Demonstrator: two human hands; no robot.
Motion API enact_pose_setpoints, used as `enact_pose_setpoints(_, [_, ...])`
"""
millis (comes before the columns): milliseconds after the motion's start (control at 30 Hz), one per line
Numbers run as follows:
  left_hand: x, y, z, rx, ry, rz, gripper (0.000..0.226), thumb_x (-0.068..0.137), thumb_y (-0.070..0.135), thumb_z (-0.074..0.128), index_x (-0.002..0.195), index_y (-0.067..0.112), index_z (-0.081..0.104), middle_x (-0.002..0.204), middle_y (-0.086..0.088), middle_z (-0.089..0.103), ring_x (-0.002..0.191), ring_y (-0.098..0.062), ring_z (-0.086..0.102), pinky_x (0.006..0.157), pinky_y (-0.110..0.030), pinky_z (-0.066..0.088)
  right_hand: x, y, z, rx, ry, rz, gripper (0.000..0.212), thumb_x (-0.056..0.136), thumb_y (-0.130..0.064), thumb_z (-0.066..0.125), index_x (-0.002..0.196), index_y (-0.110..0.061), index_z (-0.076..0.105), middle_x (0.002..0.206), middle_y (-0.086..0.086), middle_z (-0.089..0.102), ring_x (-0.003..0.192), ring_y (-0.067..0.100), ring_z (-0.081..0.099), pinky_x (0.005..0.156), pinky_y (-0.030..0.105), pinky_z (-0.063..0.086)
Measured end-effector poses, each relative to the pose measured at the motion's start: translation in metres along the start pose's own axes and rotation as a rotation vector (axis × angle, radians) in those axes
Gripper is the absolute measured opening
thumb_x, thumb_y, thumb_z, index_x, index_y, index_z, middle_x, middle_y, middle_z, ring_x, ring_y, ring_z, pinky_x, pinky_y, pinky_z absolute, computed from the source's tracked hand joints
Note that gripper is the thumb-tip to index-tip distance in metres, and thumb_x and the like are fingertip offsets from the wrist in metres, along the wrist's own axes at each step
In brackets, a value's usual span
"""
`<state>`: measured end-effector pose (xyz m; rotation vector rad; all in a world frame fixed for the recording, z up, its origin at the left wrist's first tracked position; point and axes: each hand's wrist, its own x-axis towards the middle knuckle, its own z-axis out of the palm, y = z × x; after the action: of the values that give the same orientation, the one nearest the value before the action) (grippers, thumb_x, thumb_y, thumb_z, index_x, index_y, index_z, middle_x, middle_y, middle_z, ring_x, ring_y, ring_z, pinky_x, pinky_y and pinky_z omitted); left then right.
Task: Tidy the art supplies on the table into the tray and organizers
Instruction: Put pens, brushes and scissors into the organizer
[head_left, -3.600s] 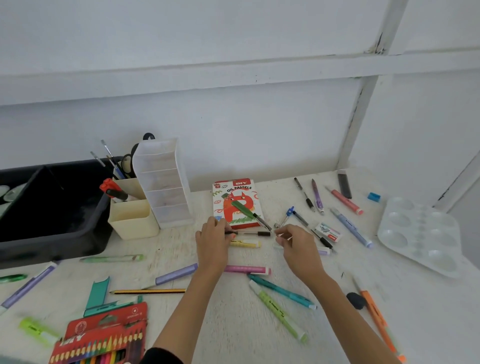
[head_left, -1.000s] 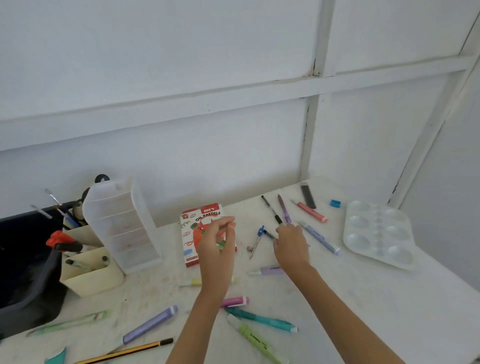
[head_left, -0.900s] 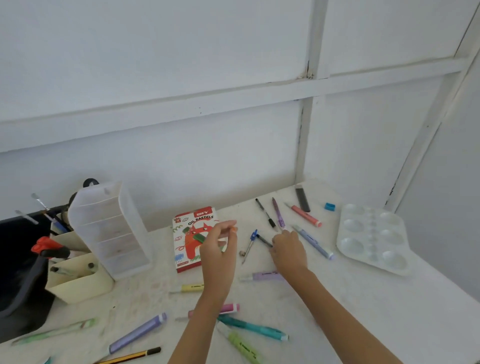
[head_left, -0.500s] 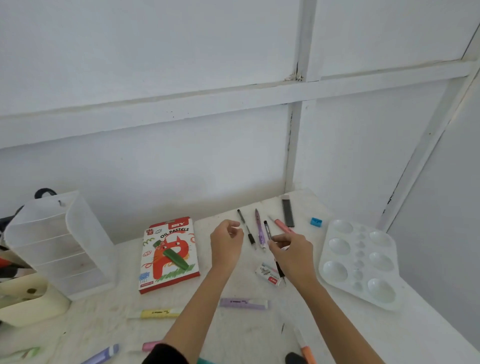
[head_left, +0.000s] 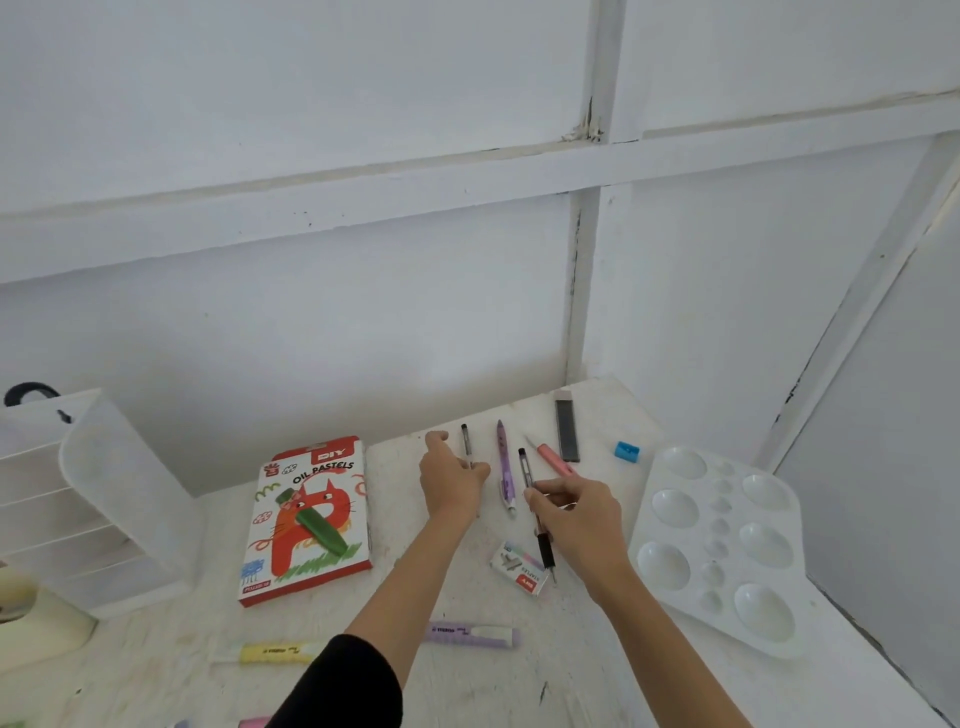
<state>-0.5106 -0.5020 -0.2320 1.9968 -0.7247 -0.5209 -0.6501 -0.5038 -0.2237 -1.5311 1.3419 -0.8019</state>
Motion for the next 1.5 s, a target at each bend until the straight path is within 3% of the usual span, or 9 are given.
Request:
enact_pose_setpoints(167, [-0.015, 0.003, -0.03, -0.336, -0.103, -0.194, 0.041, 0.087, 0.016, 0.063, 0.124, 0.002, 0.053, 0.103, -0.01, 0.064, 0.095, -0.023, 0.061, 0.09, -0.036, 0.051, -0.014, -0.015, 0.009, 0.169, -0.079, 0.054, 0.032, 0.084, -0.016, 0.069, 0.115, -0.015, 0.063, 0.078, -0.001, 0.068, 0.065, 0.013, 0.065, 0.064, 0.024, 0.057])
enact_pose_setpoints(300, [-0.041, 0.006, -0.072, -0.528, -0.187, -0.218, 0.021, 0.097, 0.019, 0.049, 0.114, 0.009, 0.056, 0.093, -0.006, 0.062, 0.082, -0.015, 0.063, 0.072, -0.03, 0.055, -0.033, -0.035, 0.02, 0.213, -0.203, -0.011, 0.054, 0.084, -0.009, 0.068, 0.131, -0.024, 0.047, 0.094, 0.005, 0.065, 0.073, 0.021, 0.068, 0.057, 0.027, 0.058])
enact_pose_setpoints(467, [-0.064, -0.013, -0.129, -0.712, -0.114, -0.294, 0.026, 0.092, 0.003, 0.036, 0.104, 0.008, 0.059, 0.068, -0.003, 0.055, 0.055, -0.011, 0.045, 0.054, -0.023, 0.042, -0.065, -0.061, 0.047, 0.222, -0.325, -0.075, 0.061, 0.084, -0.004, 0.065, 0.135, -0.029, 0.045, 0.093, 0.006, 0.061, 0.068, 0.019, 0.064, 0.053, 0.024, 0.055])
enact_pose_setpoints(567, [-0.078, -0.029, -0.165, -0.78, -0.057, -0.236, 0.023, 0.096, 0.019, 0.04, 0.094, 0.01, 0.061, 0.055, 0.003, 0.045, 0.048, -0.008, 0.032, 0.049, -0.022, 0.03, -0.087, -0.077, 0.071, 0.226, -0.421, -0.097, 0.061, 0.084, -0.004, 0.065, 0.133, -0.031, 0.043, 0.094, 0.007, 0.059, 0.066, 0.018, 0.064, 0.052, 0.026, 0.055])
enact_pose_setpoints(800, [-0.102, -0.069, -0.252, -0.752, 0.278, -0.007, 0.025, 0.102, 0.028, 0.036, 0.104, 0.019, 0.059, 0.071, -0.002, 0.054, 0.052, -0.01, 0.043, 0.054, -0.021, 0.041, -0.142, -0.104, 0.144, 0.304, -0.567, -0.153, 0.053, 0.083, -0.001, 0.066, 0.125, -0.03, 0.049, 0.09, 0.014, 0.064, 0.061, 0.022, 0.068, 0.054, 0.032, 0.057])
enact_pose_setpoints(900, [-0.109, -0.086, -0.29, -0.672, 0.39, 0.045, 0.023, 0.1, 0.02, 0.043, 0.104, 0.015, 0.065, 0.077, 0.0, 0.055, 0.073, -0.011, 0.053, 0.077, -0.021, 0.049, -0.164, -0.116, 0.174, 0.388, -0.537, -0.176, 0.047, 0.084, -0.004, 0.067, 0.123, -0.025, 0.051, 0.081, 0.015, 0.063, 0.058, 0.024, 0.067, 0.061, 0.036, 0.059])
enact_pose_setpoints(1067, [-0.111, -0.105, -0.355, -0.59, 0.552, 0.135, 0.022, 0.098, 0.015, 0.047, 0.116, 0.014, 0.058, 0.09, 0.001, 0.065, 0.089, -0.01, 0.062, 0.084, -0.021, 0.049, -0.195, -0.151, 0.217, 0.432, -0.36, -0.304, 0.037, 0.086, -0.008, 0.066, 0.116, -0.02, 0.047, 0.087, 0.007, 0.062, 0.059, 0.019, 0.068, 0.059, 0.028, 0.058])
enact_pose_setpoints(1300, [-0.105, -0.124, -0.413, -0.459, 0.642, 0.341, 0.017, 0.094, 0.014, 0.053, 0.106, 0.026, 0.054, 0.1, 0.004, 0.065, 0.095, -0.007, 0.063, 0.082, -0.02, 0.051, -0.216, -0.183, 0.262, 0.437, -0.066, -0.587, 0.028, 0.088, -0.012, 0.063, 0.102, -0.024, 0.043, 0.085, -0.005, 0.062, 0.076, 0.014, 0.066, 0.063, 0.017, 0.053])
enact_pose_setpoints(1500, [-0.079, -0.145, -0.424, -0.36, 0.612, 0.401, 0.019, 0.094, 0.01, 0.052, 0.112, 0.018, 0.05, 0.1, 0.001, 0.063, 0.095, -0.007, 0.061, 0.079, -0.01, 0.047, -0.218, -0.179, 0.297, 0.212, -0.094, -0.7, 0.018, 0.091, -0.013, 0.061, 0.097, -0.021, 0.046, 0.083, -0.012, 0.059, 0.078, 0.002, 0.06, 0.068, 0.015, 0.049])
